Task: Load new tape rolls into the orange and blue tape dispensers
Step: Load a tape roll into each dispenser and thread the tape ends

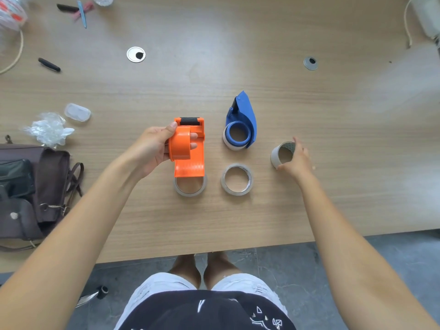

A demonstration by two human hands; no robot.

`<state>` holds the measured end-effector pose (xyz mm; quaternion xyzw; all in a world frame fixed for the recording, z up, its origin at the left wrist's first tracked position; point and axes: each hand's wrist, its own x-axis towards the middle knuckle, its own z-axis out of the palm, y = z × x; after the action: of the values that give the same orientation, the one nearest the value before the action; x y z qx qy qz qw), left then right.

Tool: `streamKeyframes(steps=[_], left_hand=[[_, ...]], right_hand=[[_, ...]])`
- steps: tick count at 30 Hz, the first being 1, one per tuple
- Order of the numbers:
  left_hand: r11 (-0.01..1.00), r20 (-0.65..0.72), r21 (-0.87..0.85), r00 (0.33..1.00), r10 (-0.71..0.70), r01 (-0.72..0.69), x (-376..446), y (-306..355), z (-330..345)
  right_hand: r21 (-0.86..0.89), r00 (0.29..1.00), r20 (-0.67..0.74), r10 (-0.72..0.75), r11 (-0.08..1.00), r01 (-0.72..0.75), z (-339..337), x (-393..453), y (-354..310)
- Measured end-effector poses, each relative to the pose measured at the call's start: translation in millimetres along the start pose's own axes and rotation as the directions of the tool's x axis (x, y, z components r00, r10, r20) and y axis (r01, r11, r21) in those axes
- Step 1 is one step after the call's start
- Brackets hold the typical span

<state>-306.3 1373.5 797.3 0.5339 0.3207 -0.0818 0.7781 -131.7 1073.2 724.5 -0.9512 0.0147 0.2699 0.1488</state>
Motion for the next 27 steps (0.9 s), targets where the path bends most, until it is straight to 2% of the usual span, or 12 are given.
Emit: streamKeyframes(steps=[2, 3, 5, 7, 9, 10, 12, 15, 19, 22, 24, 27], left_hand=[[1.0, 0.005, 0.007, 1.0, -0.005, 0.005, -0.8, 0.1, 2.1], [1.0, 0.005, 0.009, 1.0, -0.006, 0.006, -1.5, 0.2, 2.5], [1.0, 0.002, 0.011, 1.0, -0.011, 0.011, -2.7, 0.5, 2.9], [1.0, 0.0, 0.012, 1.0, -0.018, 0.018, -3.3, 1.2, 2.7], [1.0, 0.009, 0.014, 1.0, -0.022, 0.022, -4.6, 1.2, 2.5], [1.0, 0.012, 0.016, 1.0, -0.021, 0.021, -5.3, 0.5, 2.6], [0.999, 0.015, 0.026, 1.0, -0.021, 0.021, -6.6, -1.9, 3.2], [0.999, 0.016, 0.04, 1.0, -0.023, 0.023, -8.1, -5.3, 5.1], [0.999, 0.034, 0.025, 0.999, -0.025, 0.024, -10.5, -8.7, 9.0], [0.999, 0.035, 0.019, 0.999, -0.034, 0.033, -12.6, -10.9, 11.9], [0.999, 0.044, 0.004, 0.998, -0.041, 0.04, -13.7, -11.7, 13.7], [0.999, 0.052, -0.009, 0.998, -0.038, 0.039, -14.8, -11.5, 15.9]], right_hand=[[-0.122, 0.998, -0.038, -0.052, 0.991, 0.047, 6.6, -18.2, -8.9], [-0.197, 0.984, -0.107, -0.143, 0.973, 0.12, 14.6, -32.4, -12.3], [-0.271, 0.901, -0.213, -0.379, 0.909, 0.318, 36.1, -62.2, -14.7], [-0.191, 0.816, -0.126, -0.565, 0.821, 0.538, 57.1, -85.1, -10.8], [-0.155, 0.769, 0.05, -0.637, 0.756, 0.636, 73.8, -96.4, -4.4], [-0.182, 0.768, 0.128, -0.628, 0.746, 0.641, 80.4, -97.9, -1.8], [-0.252, 0.787, 0.17, -0.593, 0.746, 0.616, 91.5, -96.5, 0.9], [-0.3, 0.79, 0.09, -0.606, 0.74, 0.602, 99.8, -96.3, 1.1], [-0.217, 0.783, 0.052, -0.62, 0.758, 0.615, 96.5, -93.8, 4.0], [-0.01, 0.833, -0.023, -0.553, 0.833, 0.553, 90.0, -97.0, 1.9], [0.181, 0.891, -0.066, -0.45, 0.872, 0.454, 80.8, -102.2, -5.0], [0.455, 0.939, -0.04, -0.34, 0.831, 0.32, 59.0, -110.5, -18.6]])
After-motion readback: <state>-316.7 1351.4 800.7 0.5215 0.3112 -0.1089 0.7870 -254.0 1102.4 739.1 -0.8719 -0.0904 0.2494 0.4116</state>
